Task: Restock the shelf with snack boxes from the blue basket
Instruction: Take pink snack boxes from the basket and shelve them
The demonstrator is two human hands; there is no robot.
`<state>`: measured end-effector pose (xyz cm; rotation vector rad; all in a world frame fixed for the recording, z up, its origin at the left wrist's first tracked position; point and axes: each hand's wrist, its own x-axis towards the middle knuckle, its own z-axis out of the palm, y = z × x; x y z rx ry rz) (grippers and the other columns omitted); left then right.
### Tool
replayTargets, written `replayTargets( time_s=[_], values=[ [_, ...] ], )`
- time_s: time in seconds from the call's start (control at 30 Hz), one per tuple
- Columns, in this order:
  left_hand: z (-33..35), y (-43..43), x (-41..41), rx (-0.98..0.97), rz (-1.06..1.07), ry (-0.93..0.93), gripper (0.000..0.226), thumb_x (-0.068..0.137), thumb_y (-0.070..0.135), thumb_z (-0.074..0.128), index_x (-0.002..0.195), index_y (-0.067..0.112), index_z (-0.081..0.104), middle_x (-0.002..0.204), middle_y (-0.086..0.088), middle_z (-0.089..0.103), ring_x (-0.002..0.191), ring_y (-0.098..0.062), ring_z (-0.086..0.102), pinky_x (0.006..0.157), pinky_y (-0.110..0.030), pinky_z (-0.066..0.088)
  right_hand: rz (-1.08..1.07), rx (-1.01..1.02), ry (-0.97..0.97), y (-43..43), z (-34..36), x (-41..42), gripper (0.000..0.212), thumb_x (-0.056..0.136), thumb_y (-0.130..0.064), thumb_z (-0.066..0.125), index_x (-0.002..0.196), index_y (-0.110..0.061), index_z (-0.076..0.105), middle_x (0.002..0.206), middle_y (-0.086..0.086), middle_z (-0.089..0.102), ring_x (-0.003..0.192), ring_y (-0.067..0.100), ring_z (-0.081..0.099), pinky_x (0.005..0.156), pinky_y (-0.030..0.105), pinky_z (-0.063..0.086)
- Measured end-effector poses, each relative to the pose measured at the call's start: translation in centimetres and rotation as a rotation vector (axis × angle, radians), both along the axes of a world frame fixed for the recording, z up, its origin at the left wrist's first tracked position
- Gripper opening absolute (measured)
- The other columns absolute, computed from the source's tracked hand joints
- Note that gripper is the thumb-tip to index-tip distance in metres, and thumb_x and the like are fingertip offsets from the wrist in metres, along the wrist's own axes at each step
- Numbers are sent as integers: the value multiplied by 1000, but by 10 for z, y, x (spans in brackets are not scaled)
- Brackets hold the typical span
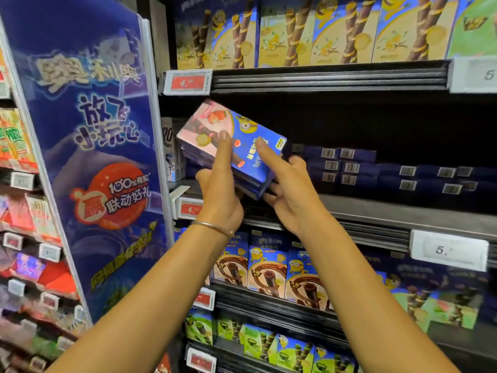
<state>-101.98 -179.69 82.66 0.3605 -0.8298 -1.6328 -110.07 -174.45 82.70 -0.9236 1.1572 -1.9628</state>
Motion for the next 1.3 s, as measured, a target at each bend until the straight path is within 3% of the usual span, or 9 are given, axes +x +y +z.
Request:
replayTargets(
  time_s=[0.17,0.3,0.43,0.57,0.63,0.8,0.97,1.1,1.3],
  values=[
    [-1,12,1,-93,-18,-121,93,76,61,84,140,0,55,132,-21,70,117,-38,72,99,-50,59,-39,-27,-41,0,-1,-6,89,62,-26,90,135,-11,43,112,5,76,99,23,74,88,43,59],
    [15,-13,34,-179,-58,-191,83,95,69,55,143,1,58,135,-29,65,118,-43,68,105,-63,51,2,10,148,23,19,-46,80,69,-15,84,139,-1,49,122,14,71,94,24,72,78,37,56],
    [30,-32,56,-426,-187,-499,59,99,68,49,73,27,82,86,1,65,79,-17,61,74,-35,42,167,57,380,42,29,-70,72,66,-5,76,133,4,52,126,25,66,114,43,65,100,57,50],
    [31,-42,64,-716,-491,-817,81,67,61,88,123,4,73,116,-21,66,100,-32,63,87,-42,50,321,26,492,47,34,-74,63,65,7,71,125,-2,56,115,22,69,99,34,68,90,53,54],
    [29,-44,64,-781,-598,-841,68,66,48,92,119,10,74,112,-13,72,88,-20,70,77,-31,57,373,11,531,49,37,-75,66,63,11,73,123,-12,56,112,18,68,96,31,69,80,44,59],
    [19,-31,47,-550,-433,-685,40,67,41,75,96,13,74,87,-10,70,69,-21,68,64,-31,58,174,-25,373,39,43,-72,75,61,-1,86,126,-1,50,116,17,71,96,32,73,83,49,59],
    [10,-12,28,-329,-301,-582,46,94,45,65,125,11,71,118,-13,75,106,-33,71,95,-53,57,-52,102,228,20,35,-44,83,69,-39,90,134,-4,52,117,9,72,98,24,75,81,47,60],
    [5,-5,17,-291,-233,-562,39,96,57,62,106,23,78,114,-12,79,101,-29,76,88,-49,61,-60,58,191,14,23,-33,58,75,-22,88,117,-2,54,103,11,76,83,22,77,62,38,62],
    [11,-6,11,-274,-253,-534,87,78,88,51,123,18,77,117,-9,79,109,-31,77,96,-55,60,-111,-63,-36,7,27,-23,45,93,-17,70,127,8,55,107,23,73,86,32,76,68,45,62]
  ],
)
